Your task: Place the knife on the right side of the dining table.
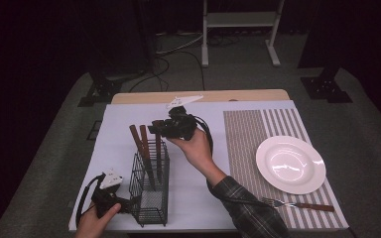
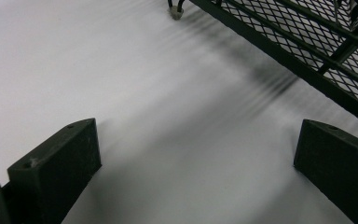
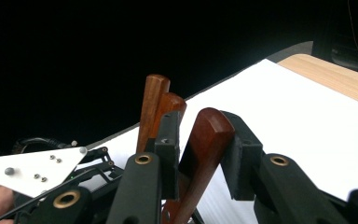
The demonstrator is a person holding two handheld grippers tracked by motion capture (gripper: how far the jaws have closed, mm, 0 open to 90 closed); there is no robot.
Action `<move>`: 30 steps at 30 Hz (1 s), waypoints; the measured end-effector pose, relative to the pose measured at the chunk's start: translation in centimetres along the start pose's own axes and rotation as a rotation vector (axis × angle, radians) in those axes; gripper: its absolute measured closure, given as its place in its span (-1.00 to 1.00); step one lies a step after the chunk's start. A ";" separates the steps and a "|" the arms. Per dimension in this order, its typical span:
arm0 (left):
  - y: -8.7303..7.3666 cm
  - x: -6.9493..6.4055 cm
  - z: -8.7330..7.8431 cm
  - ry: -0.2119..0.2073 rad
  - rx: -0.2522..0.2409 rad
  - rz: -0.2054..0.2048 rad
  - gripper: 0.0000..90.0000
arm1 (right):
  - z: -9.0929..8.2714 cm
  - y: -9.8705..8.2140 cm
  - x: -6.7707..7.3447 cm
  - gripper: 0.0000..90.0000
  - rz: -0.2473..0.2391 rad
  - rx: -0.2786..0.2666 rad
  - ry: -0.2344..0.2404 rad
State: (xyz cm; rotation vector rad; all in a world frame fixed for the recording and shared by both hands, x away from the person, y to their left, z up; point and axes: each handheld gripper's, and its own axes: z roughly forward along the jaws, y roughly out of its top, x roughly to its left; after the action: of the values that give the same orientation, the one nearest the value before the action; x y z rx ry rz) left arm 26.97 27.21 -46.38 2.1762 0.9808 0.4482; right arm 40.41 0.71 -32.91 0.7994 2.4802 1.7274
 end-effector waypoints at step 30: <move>0.0 0.0 0.0 0.000 -0.002 -0.001 -1.00 | -2.3 -0.3 2.6 0.77 -0.019 -0.020 0.123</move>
State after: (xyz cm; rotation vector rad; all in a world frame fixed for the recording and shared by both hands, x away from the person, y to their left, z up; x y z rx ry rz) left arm 26.96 27.20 -46.39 2.1739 0.9814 0.4484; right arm 37.33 -0.30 -31.54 0.6864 2.5334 1.8452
